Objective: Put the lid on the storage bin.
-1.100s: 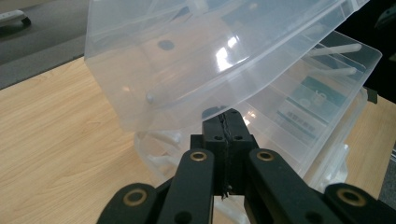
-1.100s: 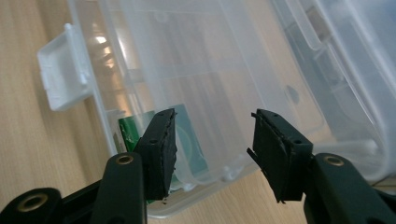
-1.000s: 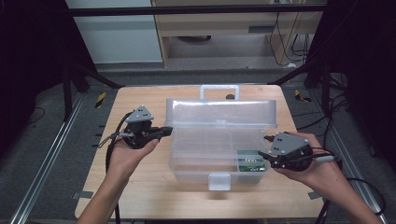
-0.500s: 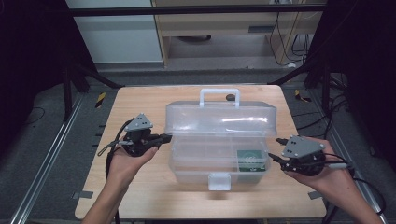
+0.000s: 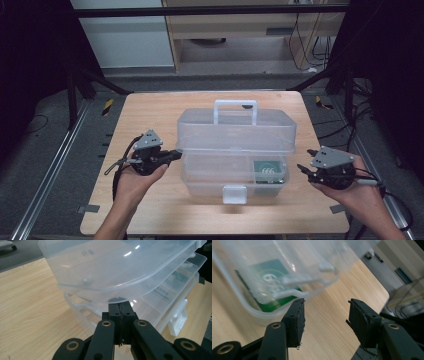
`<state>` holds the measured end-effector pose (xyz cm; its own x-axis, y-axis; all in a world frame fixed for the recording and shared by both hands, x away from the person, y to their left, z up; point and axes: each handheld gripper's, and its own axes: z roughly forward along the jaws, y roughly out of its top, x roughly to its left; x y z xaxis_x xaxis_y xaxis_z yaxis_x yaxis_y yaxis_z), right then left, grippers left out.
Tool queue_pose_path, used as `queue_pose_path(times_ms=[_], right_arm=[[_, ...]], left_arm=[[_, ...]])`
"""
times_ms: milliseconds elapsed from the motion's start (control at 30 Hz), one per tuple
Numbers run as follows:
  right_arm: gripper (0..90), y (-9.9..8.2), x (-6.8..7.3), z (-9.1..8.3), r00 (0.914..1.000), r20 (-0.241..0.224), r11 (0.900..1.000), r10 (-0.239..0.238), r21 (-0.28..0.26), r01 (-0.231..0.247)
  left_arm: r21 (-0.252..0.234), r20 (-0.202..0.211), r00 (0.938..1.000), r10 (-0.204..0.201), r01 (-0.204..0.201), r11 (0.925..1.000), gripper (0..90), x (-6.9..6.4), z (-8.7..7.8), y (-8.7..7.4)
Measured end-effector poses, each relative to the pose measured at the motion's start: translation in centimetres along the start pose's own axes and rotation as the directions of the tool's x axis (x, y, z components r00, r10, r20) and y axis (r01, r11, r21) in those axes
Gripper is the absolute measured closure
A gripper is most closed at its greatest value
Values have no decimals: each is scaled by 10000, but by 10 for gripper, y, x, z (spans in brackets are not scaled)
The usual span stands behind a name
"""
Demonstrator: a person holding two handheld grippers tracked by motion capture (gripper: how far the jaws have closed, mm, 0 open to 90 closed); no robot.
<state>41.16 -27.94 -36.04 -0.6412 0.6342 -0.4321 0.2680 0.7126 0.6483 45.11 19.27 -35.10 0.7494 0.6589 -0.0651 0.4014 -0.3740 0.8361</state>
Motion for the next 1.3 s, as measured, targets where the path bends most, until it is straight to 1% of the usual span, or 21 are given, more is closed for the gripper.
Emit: queue_pose_path(times_ms=[33, 67, 100, 133, 167, 200, 233, 267, 300, 333, 367, 400, 433, 467, 567, 667, 733, 900, 1300], right_arm=[[465, 0, 0, 0, 10000, 0, 10000, 0, 0, 0], [457, -6, -3, 5, 9990, 216, 9992, 383, 63, -384], [452, -9, -5, 7, 9977, 354, 9983, 575, 75, -578], [449, -12, -6, 10, 9961, 478, 9971, 746, 107, -752], [449, -12, -6, 10, 9961, 478, 9971, 746, 107, -752], [445, -17, -10, 15, 9917, 743, 9942, 1054, 117, -1065], [445, -17, -10, 15, 9917, 743, 9942, 1054, 117, -1065], [445, -21, -12, 21, 9865, 886, 9901, 1378, 145, -1396], [445, -21, -12, 21, 9865, 886, 9901, 1378, 145, -1396], [444, -25, -14, 27, 9830, 963, 9872, 1564, 153, -1586], [444, -25, -14, 27, 9830, 963, 9872, 1564, 153, -1586], [437, -29, -16, 33, 9785, 1089, 9839, 1754, 159, -1781], [437, -29, -16, 33, 9785, 1089, 9839, 1754, 159, -1781], [435, -33, -18, 39, 9726, 1192, 9791, 1998, 151, -2030], [434, -39, -19, 47, 9658, 1269, 9730, 2260, 186, -2301], [432, -42, -19, 52, 9646, 1237, 9710, 2330, 254, -2378], [431, -43, -19, 53, 9649, 1242, 9713, 2312, 268, -2362], [424, -46, -20, 56, 9626, 1255, 9687, 2402, 332, -2460], [420, -49, -17, 63, 9619, 1148, 9666, 2480, 372, -2537]], left_arm=[[0, 0, 10000, 0, 0, 10000, 900, 0, 0, 0], [16, -27, 10000, 15, -15, 10000, 900, 0, 0, -2], [1, -4, 10000, 13, -13, 10000, 900, 0, 1, -2], [-13, 12, 10000, -27, 27, 10000, 900, 0, 1, -3], [-13, 12, 10000, -27, 27, 10000, 900, 0, 1, -3], [-12, 29, 10000, -54, 54, 10000, 900, 0, 2, -5], [-12, 29, 10000, -54, 54, 10000, 900, 0, 2, -5], [-14, 16, 10000, -85, 85, 10000, 900, 1, 2, -6], [-12, 42, 9999, -116, 116, 9999, 900, 1, 2, -7], [-19, 35, 9999, -142, 142, 9999, 900, 1, 3, -9], [-19, 35, 9999, -142, 142, 9999, 900, 1, 3, -9], [59, 35, 9999, -111, 111, 9999, 900, 2, 4, -11], [59, 35, 9999, -111, 111, 9999, 900, 2, 4, -11], [82, 45, 9999, -121, 120, 9999, 900, 2, 4, -14], [98, 58, 9999, -157, 157, 9998, 900, 3, 5, -16], [119, 106, 9998, -162, 161, 9998, 900, 3, 6, -20], [162, 84, 9999, -105, 104, 9998, 900, 2, 6, -22], [231, 112, 9999, -94, 92, 9997, 900, 0, 9, -29], [322, 194, 9997, -112, 106, 9994, 900, -1, 11, -36]])
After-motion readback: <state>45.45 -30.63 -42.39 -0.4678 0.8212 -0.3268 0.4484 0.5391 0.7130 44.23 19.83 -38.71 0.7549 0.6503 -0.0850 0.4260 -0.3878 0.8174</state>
